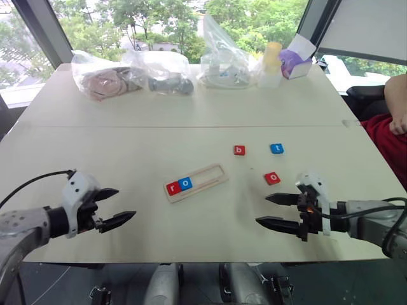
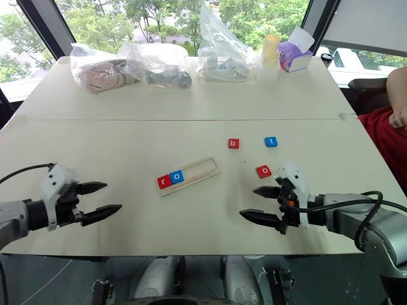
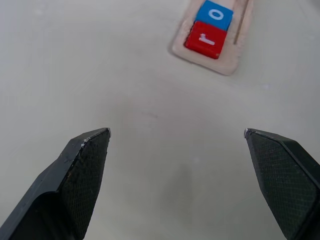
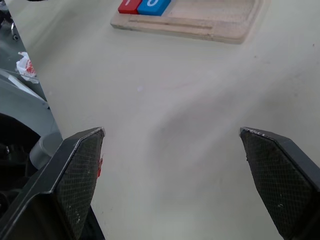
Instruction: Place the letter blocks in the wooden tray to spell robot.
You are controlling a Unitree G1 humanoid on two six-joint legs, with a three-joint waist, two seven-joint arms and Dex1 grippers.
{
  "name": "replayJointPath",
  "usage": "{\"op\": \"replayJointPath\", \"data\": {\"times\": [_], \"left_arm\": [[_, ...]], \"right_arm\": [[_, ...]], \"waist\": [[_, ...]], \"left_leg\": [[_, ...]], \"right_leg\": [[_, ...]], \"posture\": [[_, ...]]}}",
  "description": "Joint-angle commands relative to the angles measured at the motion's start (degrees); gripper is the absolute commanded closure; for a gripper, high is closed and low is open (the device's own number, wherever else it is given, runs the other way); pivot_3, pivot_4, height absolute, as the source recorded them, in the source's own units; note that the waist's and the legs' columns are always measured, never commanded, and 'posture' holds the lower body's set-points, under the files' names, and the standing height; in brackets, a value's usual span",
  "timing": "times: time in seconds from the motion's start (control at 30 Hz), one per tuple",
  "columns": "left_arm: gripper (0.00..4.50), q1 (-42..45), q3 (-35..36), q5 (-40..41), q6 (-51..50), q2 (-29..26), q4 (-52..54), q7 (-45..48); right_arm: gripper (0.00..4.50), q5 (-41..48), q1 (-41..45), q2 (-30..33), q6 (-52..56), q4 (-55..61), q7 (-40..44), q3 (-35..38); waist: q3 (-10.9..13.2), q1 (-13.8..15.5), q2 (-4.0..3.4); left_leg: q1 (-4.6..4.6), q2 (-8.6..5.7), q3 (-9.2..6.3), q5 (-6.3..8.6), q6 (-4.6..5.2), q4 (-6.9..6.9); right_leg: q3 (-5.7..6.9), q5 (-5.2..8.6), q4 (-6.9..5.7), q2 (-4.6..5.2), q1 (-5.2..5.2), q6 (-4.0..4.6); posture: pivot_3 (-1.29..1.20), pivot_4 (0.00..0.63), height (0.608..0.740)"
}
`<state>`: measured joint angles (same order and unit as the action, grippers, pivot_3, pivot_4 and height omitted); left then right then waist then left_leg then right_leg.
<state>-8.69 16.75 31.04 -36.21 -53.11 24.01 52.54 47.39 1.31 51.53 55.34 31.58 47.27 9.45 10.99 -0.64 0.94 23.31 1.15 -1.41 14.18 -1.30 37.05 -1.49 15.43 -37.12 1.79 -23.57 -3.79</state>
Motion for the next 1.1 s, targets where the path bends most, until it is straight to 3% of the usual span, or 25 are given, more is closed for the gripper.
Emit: {"op": "replayJointPath", "data": {"times": [0.03, 0.23, 0.4, 0.73, 1.1], "left_arm": [[0.00, 6.37, -7.94, -5.44, 5.28, -0.04, -5.20, 2.27], [0.00, 17.19, -18.30, -11.72, 12.43, 3.70, -15.26, 5.64], [0.00, 21.86, -22.53, -13.96, 14.66, 7.58, -18.94, 7.02], [0.00, 19.52, -24.99, -14.34, 12.75, 10.47, -14.47, 6.89], [0.00, 19.89, -29.00, -20.51, 14.64, 17.11, -17.58, 1.03]], "right_arm": [[0.03, -1.43, 4.16, -2.74, -0.91, 3.15, -3.95, -3.27], [0.03, -1.36, 7.39, -8.50, 0.31, 7.96, -10.37, -7.82], [0.03, -2.13, 5.62, -9.71, -0.04, 9.05, -12.48, -8.04], [0.03, -5.27, 1.04, -8.16, -3.78, 7.83, -11.43, -6.81], [0.03, -8.49, 1.59, -8.78, -6.21, 5.79, -11.26, -8.57]], "waist": [[0.00, -0.01, 0.00], [0.00, 0.09, 0.00], [0.00, 0.05, 0.02], [-0.02, -0.05, 0.00], [-0.15, 0.29, -0.11]], "left_leg": [[-0.01, 0.00, 0.00, 0.00, 0.00, 0.00], [0.10, 0.00, 0.05, 0.00, 0.01, -0.08], [0.14, -0.06, 0.04, 0.00, 0.01, -0.04], [0.03, -0.06, 0.01, -0.01, 0.02, 0.02], [-0.08, -0.19, -0.06, -0.01, 0.02, 0.15]], "right_leg": [[0.00, 0.00, -0.01, -0.04, 0.00, 0.00], [0.01, -0.03, -0.03, -0.08, -0.14, -0.04], [0.05, -0.05, -0.03, -0.07, -0.12, -0.09], [0.04, -0.12, -0.08, -0.08, -0.01, -0.21], [0.04, -0.10, -0.06, -0.04, 0.24, -0.24]], "posture": [[0.00, 0.150, 0.740], [0.00, 0.150, 0.740], [0.00, 0.150, 0.740], [0.00, 0.150, 0.740], [0.00, 0.150, 0.740]]}}
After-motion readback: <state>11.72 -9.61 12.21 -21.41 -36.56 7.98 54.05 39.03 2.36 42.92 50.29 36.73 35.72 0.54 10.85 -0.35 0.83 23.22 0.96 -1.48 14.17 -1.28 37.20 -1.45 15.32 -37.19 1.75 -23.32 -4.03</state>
